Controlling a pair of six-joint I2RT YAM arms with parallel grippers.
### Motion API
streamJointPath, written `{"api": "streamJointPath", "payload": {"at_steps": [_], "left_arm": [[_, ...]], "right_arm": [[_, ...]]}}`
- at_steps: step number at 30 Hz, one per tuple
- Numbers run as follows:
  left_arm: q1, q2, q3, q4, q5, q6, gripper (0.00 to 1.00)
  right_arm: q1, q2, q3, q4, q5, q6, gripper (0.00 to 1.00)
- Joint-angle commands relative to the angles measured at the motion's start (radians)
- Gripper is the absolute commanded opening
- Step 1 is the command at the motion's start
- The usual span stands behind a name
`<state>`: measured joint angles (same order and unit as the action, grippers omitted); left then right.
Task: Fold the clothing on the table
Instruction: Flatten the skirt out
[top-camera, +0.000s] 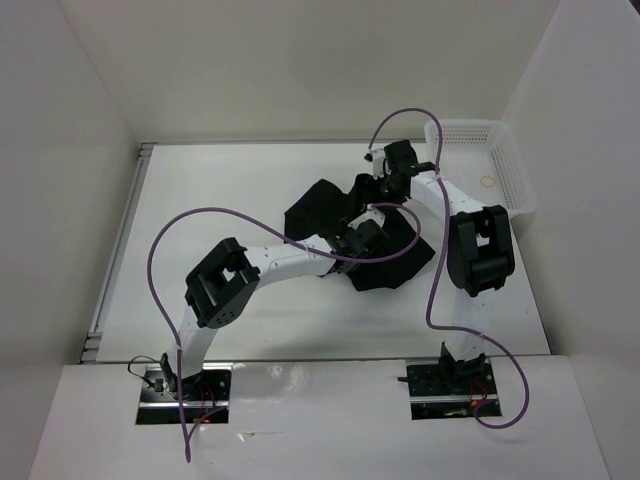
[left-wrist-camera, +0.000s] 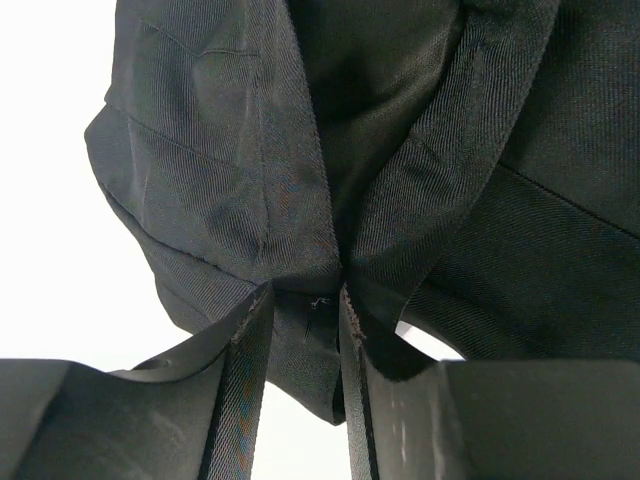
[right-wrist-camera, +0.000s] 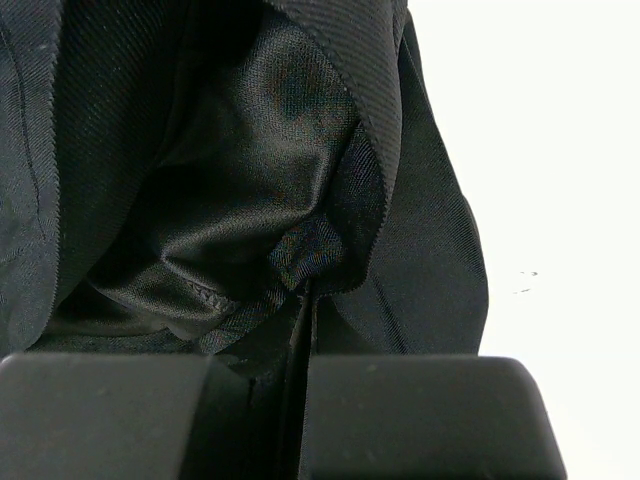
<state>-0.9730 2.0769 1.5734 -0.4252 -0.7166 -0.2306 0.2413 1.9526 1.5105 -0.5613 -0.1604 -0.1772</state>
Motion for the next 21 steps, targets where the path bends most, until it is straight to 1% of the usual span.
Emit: {"api": "streamJointPath", "payload": {"at_steps": [1, 2, 3, 5, 6, 8, 10, 16, 21], "left_arm": [[-0.001, 0.012, 0.01, 0.017, -0.035, 0.019, 0.4], [-0.001, 0.012, 0.01, 0.017, -0.035, 0.019, 0.4], [-0.001, 0.021, 0.01, 0.017, -0.035, 0.019, 0.36], [-0.001, 0.022, 0.01, 0.026, -0.044, 0.028, 0.27], [-0.001, 0.022, 0.01, 0.026, -0.044, 0.028, 0.17], [-0.001, 0.022, 0.01, 0.026, -0.044, 0.028, 0.08], [0.008, 0.022, 0.01, 0.036, -0.044, 0.028, 0.01], [0.094, 0.022, 0.045, 0.036, -0.063, 0.047, 0.0], [0.18, -0.038, 0.118, 0.025, -0.084, 0.095, 0.0]], "right_arm": [[-0.005, -0.069, -0.012, 0.023, 0.013, -0.01, 0.0], [-0.005, -0.078, -0.021, 0.023, 0.013, -0.01, 0.0], [-0.005, -0.078, -0.021, 0.023, 0.013, -0.01, 0.0], [-0.005, -0.078, -0.021, 0.023, 0.013, -0.01, 0.0], [-0.005, -0.078, -0.021, 0.023, 0.013, -0.01, 0.0], [-0.005, -0.089, -0.032, 0.032, 0.013, -0.01, 0.0], [-0.005, -0.089, -0.032, 0.032, 0.013, -0.01, 0.0], [-0.014, -0.136, -0.041, 0.032, 0.022, -0.019, 0.0], [-0.033, -0.214, -0.032, -0.008, 0.013, -0.028, 0.0]]}}
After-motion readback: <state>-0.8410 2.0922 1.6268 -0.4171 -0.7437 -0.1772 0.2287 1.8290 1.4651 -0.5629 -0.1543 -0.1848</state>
